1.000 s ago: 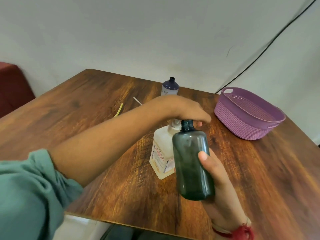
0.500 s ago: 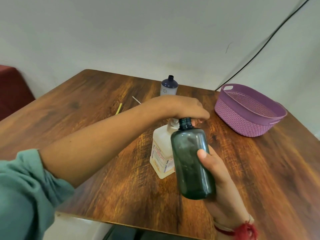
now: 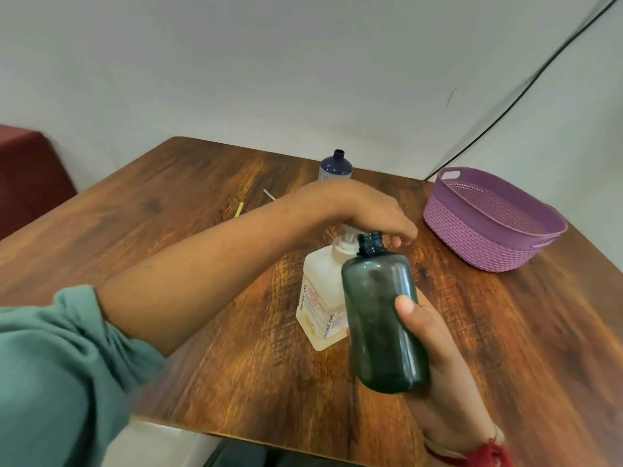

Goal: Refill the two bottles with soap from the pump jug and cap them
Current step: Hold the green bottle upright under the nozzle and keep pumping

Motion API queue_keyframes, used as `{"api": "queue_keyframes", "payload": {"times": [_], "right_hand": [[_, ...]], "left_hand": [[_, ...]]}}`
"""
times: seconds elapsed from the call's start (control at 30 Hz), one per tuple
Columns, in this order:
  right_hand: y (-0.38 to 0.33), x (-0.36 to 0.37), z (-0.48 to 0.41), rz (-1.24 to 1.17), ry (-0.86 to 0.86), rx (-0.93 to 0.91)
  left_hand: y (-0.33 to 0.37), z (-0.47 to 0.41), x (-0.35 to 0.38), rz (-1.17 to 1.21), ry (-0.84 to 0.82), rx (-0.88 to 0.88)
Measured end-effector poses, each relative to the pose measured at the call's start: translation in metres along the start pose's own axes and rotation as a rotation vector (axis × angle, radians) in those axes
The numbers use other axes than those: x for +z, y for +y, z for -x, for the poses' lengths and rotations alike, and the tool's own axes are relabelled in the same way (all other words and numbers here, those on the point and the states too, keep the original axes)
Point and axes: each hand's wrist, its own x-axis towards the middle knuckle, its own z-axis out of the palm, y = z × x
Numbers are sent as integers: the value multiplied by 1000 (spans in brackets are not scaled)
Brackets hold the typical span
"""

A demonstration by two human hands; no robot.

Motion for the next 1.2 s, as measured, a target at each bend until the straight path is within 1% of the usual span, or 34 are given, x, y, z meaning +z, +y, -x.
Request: {"api": "queue_keyframes", "payload": {"times": [0.07, 0.17, 0.27, 0.43, 0.5, 0.53, 0.6, 0.7, 0.83, 0.87, 0.97, 1.0, 1.2], "right_hand": [[-3, -1, 1, 7, -15, -5], [-2, 0, 0, 18, -17, 7], [0, 1, 0, 22, -9, 13], [-5, 1, 2, 29, -16, -6], [-6, 2, 1, 28, -26, -6], [-4, 3, 0, 27, -24, -5], [-1, 3, -1, 21, -18, -9], [-2, 4, 1, 34, -8, 4], [-5, -1, 5, 40, -6, 6], [-6, -2, 4, 44, -13, -5], [-5, -2, 3, 54, -16, -7], [-3, -2, 1, 58, -7, -1], [0, -2, -4, 21, -3, 4]], "left_hand": [[-2, -2, 0, -2, 52, 4], [-7, -3, 6, 175, 28, -18], [-6, -1, 9, 137, -1, -28], [-5, -2, 1, -5, 71, -19], [-7, -4, 4, 97, 83, -15], [-8, -4, 6, 168, 68, -16], [-9, -3, 10, 223, 37, -25], [-7, 0, 11, 201, 40, -27], [0, 1, 3, -18, 33, -37], [0, 0, 2, -10, 36, -21], [-3, -2, 7, 200, 48, 29], [-6, -3, 8, 226, 58, 28], [-5, -4, 4, 108, 14, -21]]}}
